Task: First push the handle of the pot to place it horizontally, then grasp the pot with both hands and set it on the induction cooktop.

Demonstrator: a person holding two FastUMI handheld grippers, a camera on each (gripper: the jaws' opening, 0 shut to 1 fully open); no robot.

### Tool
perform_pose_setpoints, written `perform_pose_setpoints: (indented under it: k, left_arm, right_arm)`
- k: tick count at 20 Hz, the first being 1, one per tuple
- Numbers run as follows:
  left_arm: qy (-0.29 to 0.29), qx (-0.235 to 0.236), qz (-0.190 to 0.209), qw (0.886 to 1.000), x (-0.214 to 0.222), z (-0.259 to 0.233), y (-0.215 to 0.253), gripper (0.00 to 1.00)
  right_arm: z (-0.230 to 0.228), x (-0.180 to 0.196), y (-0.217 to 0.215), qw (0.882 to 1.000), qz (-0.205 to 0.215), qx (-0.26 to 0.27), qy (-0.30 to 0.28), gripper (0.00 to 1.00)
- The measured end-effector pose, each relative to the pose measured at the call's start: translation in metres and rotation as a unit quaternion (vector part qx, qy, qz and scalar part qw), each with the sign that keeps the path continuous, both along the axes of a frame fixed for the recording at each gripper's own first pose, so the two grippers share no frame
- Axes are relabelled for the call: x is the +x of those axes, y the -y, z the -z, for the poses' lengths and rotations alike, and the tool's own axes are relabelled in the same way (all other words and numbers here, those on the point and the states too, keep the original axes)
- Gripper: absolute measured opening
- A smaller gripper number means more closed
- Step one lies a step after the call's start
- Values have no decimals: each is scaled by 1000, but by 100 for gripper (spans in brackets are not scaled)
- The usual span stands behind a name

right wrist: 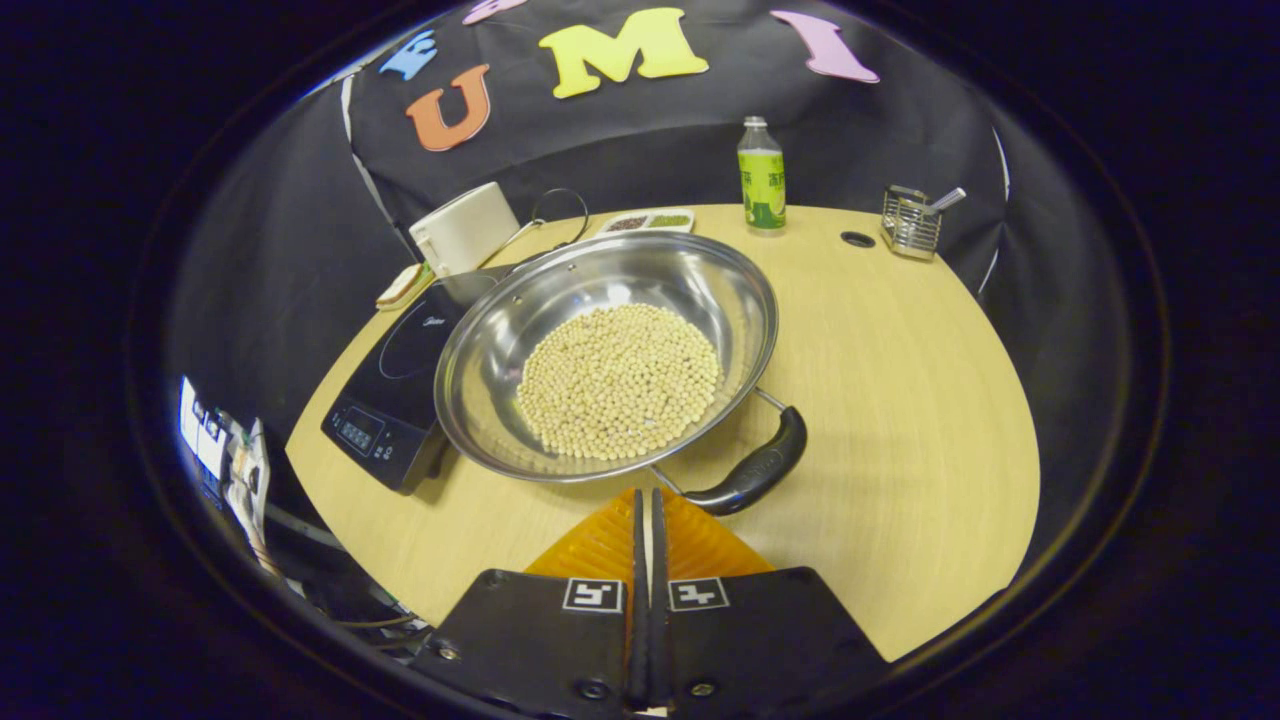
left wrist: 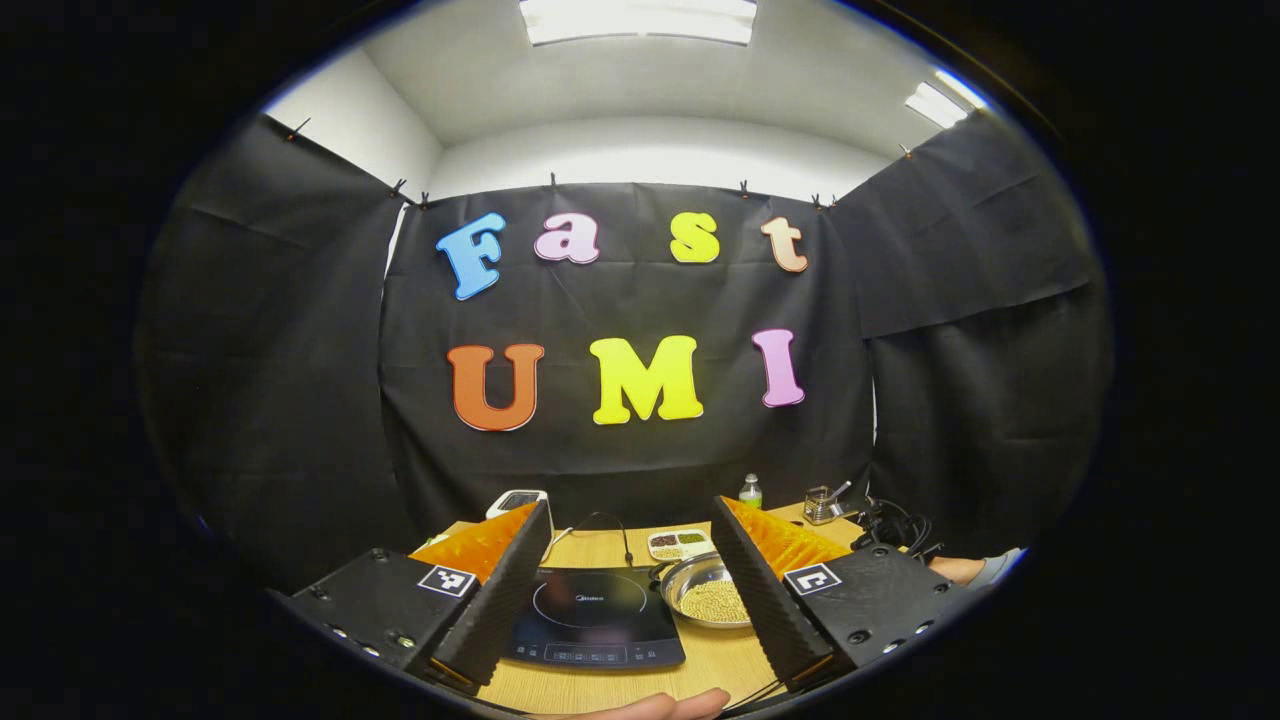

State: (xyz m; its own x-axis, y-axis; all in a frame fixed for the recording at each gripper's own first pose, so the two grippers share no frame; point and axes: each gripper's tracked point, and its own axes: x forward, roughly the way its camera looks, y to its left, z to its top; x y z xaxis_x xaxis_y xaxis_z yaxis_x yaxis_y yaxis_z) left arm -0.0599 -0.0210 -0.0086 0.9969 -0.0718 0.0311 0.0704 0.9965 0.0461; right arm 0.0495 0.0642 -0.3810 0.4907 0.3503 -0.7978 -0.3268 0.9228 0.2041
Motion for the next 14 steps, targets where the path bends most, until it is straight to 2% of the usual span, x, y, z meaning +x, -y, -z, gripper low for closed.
perform_pose_setpoints:
  k: [2, 3, 7, 14]
  left_arm:
    - [1, 3, -1, 1000, 2, 0, -1, 96]
    - [2, 2, -1, 1000, 3, 0, -2, 96]
    - [-1, -1, -3, 1000, 8, 4, -1, 96]
    - [-17, -2, -2, 1000, 17, 19, -3, 96]
  right_arm:
    - [-1, 5, 5, 1000, 4, -8, 6, 0]
    - [-1, 5, 7, 1000, 7, -9, 5, 4]
    - [-4, 14, 12, 1000, 25, -3, -7, 4]
    - [-1, 36, 25, 999, 38, -29, -11, 4]
